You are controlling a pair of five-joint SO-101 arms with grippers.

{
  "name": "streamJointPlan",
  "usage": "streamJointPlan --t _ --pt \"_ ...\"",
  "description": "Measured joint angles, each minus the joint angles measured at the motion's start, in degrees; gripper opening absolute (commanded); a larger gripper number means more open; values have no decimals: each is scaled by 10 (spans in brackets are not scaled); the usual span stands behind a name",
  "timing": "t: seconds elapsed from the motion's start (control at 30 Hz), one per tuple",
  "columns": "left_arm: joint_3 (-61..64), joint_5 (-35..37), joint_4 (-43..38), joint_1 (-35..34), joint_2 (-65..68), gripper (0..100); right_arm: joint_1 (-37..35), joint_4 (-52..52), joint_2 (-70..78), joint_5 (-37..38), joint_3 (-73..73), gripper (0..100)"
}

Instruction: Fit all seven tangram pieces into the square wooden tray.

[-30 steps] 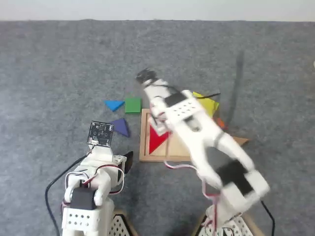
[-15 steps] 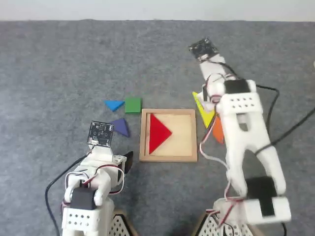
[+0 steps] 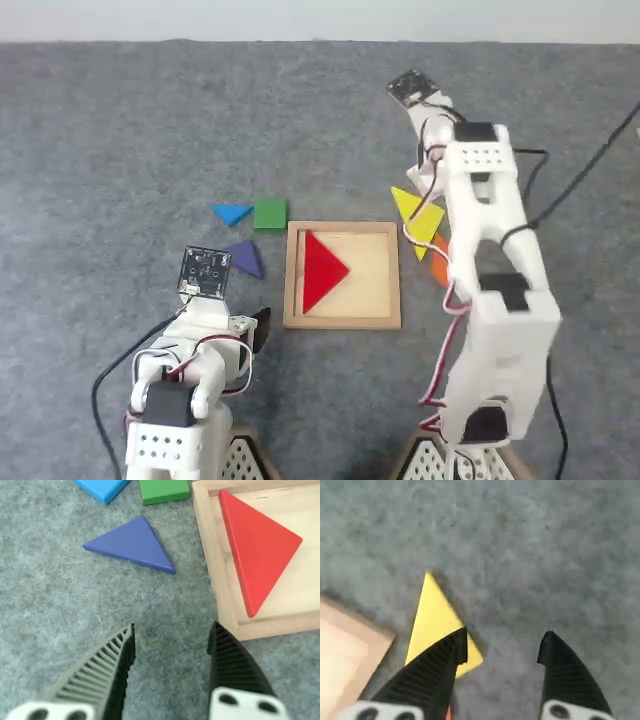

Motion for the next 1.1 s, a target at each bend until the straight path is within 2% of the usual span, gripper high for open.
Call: streamJointPlan --t 0.13,0.3,0.67,1.1 --pt "0 0 0 0 0 238 -1 43 105 -25 -107 244" --pt "0 0 0 0 0 238 -12 113 185 -18 -214 245" --pt "0 0 0 0 0 238 -25 181 215 40 -250 242" --pt "0 0 0 0 0 238 91 255 215 89 -251 241"
